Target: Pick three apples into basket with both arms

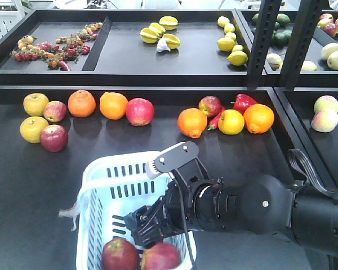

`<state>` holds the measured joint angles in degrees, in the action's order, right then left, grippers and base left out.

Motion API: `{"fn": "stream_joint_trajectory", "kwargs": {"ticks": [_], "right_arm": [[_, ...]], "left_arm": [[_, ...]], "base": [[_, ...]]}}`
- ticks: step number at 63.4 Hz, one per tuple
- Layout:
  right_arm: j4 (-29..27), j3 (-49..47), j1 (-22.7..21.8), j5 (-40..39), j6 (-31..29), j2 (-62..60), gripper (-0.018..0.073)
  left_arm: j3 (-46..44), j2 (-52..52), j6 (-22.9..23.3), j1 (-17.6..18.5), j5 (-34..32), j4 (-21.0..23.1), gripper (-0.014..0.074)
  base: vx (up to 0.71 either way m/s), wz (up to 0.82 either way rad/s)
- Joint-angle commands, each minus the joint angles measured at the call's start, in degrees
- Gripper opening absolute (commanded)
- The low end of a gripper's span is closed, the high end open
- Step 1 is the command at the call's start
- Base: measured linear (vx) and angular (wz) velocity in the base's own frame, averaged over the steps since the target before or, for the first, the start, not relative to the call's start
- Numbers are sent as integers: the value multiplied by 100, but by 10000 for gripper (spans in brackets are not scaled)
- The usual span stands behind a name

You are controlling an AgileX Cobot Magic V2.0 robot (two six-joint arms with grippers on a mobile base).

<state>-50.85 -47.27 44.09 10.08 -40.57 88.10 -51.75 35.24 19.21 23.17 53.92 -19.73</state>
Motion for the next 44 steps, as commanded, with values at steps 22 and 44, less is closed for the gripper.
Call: {"fn": "stream_joint_trajectory", "kwargs": {"ticks": [22, 44], "right_arm": [[405, -168, -461, 509, 189, -848, 649], [3600, -168, -2667, 3051, 2547, -1821, 631]], "left_arm": [[-137, 30, 51, 21, -307, -112, 589], [-137, 30, 51, 21, -307, -112, 589]], "base": [[0, 0], [0, 0]]}}
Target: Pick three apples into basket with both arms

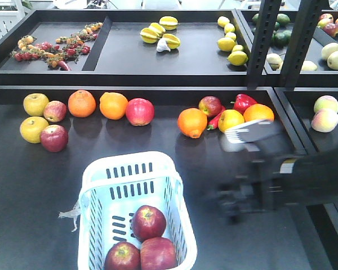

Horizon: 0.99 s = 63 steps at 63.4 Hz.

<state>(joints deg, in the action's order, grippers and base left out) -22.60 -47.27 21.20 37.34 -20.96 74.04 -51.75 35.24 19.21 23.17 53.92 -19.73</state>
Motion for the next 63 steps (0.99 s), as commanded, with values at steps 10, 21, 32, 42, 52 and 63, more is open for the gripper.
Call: {"fn": "stream_joint_trajectory", "kwargs": {"ticks": [10, 21, 32, 42, 52, 63], "right_arm": [[1861, -168, -965, 872, 1299, -1201, 619], [2333, -150, -1217, 1356, 1573, -2055, 606], [2608, -152, -1208, 1543, 1872, -2665, 594], [2889, -152, -1208, 1618, 2096, -3057, 594], [2987, -152, -1208, 1584, 2192, -3177, 594], [2987, -152, -1208, 1577, 2192, -3175, 594]], "left_arm": [[-137, 30, 51, 21, -307, -112, 589], [-137, 30, 51, 21, -307, -112, 589], [-137, 30, 51, 21, -307, -112, 589], [-137, 30, 51, 21, -307, -112, 589], [-137, 30, 51, 21, -307, -112, 589], [-137, 30, 51, 21, -307, -112, 589]], "base": [[0, 0], [0, 0], [0, 0], [0, 0], [0, 0], [0, 0]]}}
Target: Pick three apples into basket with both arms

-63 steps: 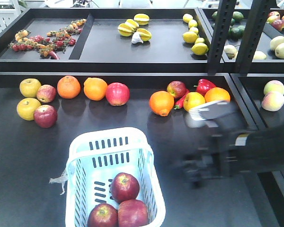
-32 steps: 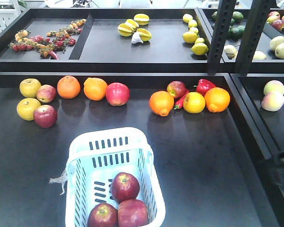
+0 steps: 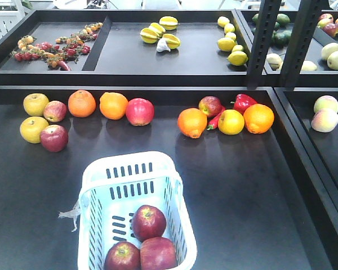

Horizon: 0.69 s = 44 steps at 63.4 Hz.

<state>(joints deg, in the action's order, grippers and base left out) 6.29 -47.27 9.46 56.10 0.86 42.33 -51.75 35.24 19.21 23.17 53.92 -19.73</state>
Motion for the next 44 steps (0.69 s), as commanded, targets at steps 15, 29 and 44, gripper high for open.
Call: {"fn": "stream_joint_trajectory", "kwargs": {"ticks": [15, 29, 44], "right_arm": [[99, -152, -34, -286, 10, -5, 594], [99, -152, -34, -292, 10, -5, 567], [105, -152, -34, -303, 10, -5, 379]], "left_arm": [[-137, 30, 51, 21, -356, -134, 589], [-137, 30, 51, 21, -413, -134, 589], [-137, 30, 51, 21, -386, -134, 518]], "base": [[0, 0], [0, 0], [0, 0]]}}
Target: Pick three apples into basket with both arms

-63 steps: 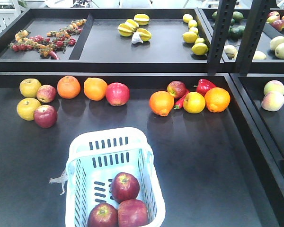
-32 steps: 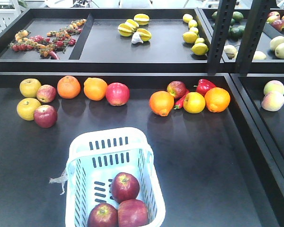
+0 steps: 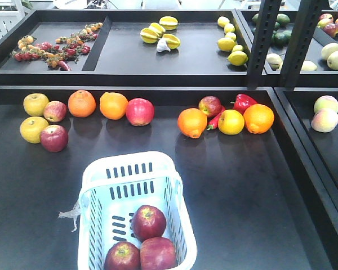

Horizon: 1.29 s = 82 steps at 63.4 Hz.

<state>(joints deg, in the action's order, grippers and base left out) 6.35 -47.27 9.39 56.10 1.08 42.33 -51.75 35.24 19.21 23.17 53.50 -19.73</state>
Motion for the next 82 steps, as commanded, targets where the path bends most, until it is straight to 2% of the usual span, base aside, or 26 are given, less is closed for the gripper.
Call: {"fn": "stream_joint_trajectory", "kwargs": {"ticks": [1, 6, 15, 22, 77, 82], "right_arm": [[99, -152, -28, -313, -12, -5, 361], [99, -152, -28, -323, -12, -5, 234], [104, -152, -28, -346, -12, -5, -1], [105, -152, -28, -386, -12, -5, -10], [99, -152, -28, -368, -12, -5, -9], [99, -152, -28, -368, -12, -5, -9]], "left_arm": [[-137, 30, 51, 21, -345, -134, 505], [-137, 30, 51, 21, -332, -134, 419], [-137, 30, 51, 21, -332, -134, 182], [-137, 30, 45, 21, -321, -128, -10], [-137, 24, 45, 21, -315, -128, -9], [-137, 24, 45, 21, -475, -182, -8]], "base": [[0, 0], [0, 0], [0, 0], [0, 0], [0, 0], [0, 0]]}}
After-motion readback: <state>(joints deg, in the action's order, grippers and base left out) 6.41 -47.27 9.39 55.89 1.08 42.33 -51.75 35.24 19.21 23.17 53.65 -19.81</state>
